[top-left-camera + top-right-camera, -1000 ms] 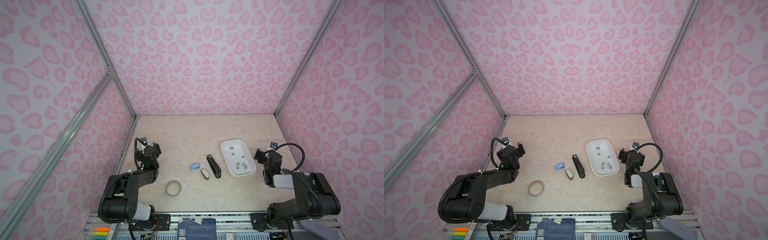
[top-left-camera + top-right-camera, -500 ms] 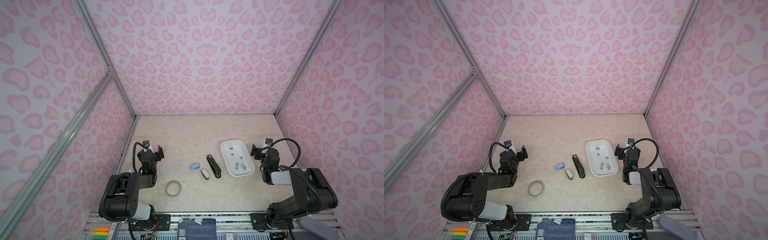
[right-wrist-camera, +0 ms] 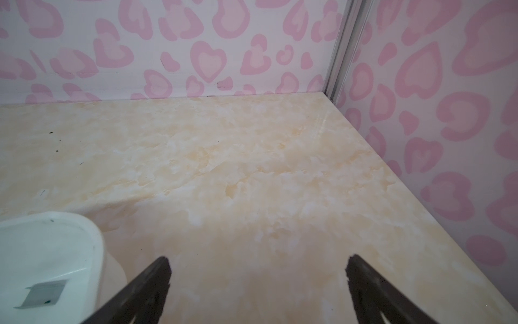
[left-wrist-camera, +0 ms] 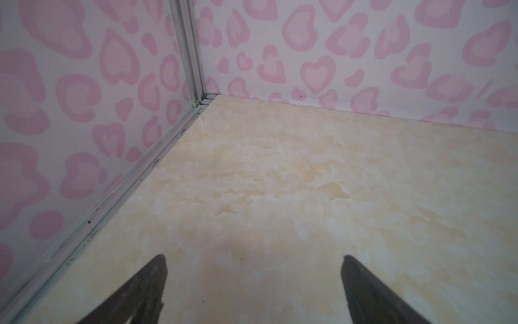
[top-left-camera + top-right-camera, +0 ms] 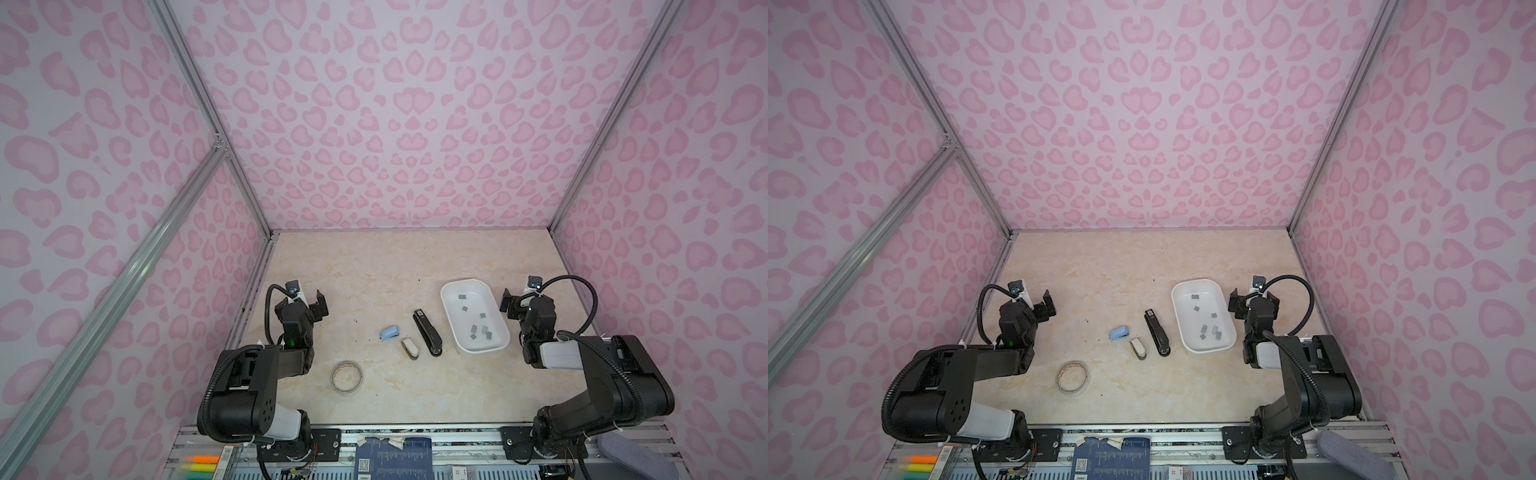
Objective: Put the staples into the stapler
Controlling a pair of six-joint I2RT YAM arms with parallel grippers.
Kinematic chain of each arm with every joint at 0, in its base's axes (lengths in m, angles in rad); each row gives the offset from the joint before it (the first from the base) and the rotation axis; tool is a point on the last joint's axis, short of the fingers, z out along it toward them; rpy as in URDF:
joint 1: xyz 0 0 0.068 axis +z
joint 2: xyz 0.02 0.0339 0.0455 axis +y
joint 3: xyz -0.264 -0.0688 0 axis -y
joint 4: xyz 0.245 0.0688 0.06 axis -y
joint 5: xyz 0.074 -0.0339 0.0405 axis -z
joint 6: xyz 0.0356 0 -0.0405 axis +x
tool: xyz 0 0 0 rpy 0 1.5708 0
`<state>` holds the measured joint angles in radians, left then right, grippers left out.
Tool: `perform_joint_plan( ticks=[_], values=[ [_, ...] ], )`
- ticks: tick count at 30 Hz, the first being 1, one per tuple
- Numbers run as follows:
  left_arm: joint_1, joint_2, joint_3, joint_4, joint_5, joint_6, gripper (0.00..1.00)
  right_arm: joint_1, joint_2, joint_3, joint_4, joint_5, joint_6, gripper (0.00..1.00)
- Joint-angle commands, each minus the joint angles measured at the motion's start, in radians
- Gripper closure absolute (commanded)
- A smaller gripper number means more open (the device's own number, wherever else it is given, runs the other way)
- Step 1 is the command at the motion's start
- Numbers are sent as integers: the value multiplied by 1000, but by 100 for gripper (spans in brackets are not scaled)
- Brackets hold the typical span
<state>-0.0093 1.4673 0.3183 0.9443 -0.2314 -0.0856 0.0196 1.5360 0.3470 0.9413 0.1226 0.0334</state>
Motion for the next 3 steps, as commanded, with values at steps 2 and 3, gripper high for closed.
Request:
perform_joint_plan(
  ticks=[2,3],
  values=[
    [0,2,0,50,9,7,3,2,5,3,5,19,-7,2],
    [0,1,0,50,10,9,2,1,3,2,8,19,-7,2]
  ],
)
